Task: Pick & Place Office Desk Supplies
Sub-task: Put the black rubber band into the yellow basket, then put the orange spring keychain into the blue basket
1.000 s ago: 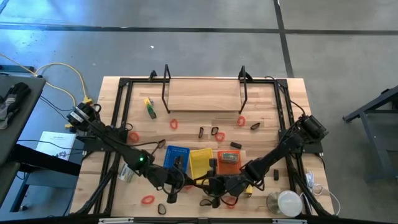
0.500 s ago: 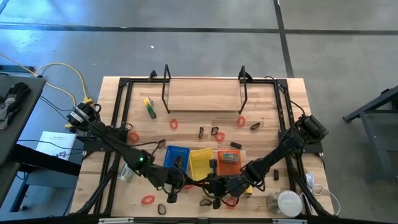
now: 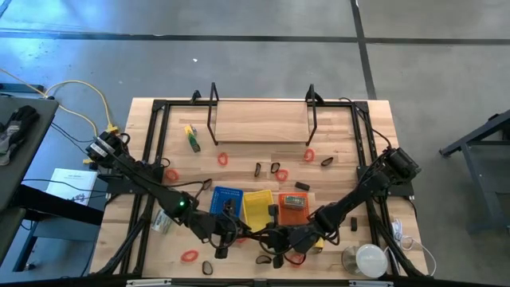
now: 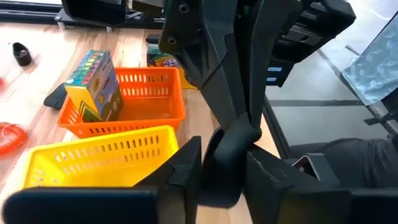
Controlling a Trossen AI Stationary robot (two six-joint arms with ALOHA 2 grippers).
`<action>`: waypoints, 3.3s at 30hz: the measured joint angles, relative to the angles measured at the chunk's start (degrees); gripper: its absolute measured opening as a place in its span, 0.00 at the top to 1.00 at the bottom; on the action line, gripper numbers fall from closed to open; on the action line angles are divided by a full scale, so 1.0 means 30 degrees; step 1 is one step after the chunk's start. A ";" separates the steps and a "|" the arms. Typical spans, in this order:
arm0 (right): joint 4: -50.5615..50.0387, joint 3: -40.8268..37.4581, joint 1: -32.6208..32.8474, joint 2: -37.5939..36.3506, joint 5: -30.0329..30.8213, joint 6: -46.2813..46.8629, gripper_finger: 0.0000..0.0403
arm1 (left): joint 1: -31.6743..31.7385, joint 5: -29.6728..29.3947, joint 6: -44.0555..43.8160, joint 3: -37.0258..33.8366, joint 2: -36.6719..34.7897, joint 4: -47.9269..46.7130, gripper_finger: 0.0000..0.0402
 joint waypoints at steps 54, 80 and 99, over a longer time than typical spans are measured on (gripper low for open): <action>-0.6514 -0.0044 -0.1905 0.0007 -0.1297 0.7388 0.48 | -0.1569 0.5396 -0.3508 0.0007 -0.0240 -0.4334 0.68; -0.5971 -0.0044 -0.1843 0.0007 -0.1501 0.6896 0.57 | -0.7302 0.2744 -1.0724 0.0007 -0.0165 -1.2980 0.68; -0.5607 -0.0043 -0.1843 0.0007 -0.2041 0.6705 0.57 | -0.6920 0.4097 -1.1465 0.0007 0.3129 -1.3611 0.68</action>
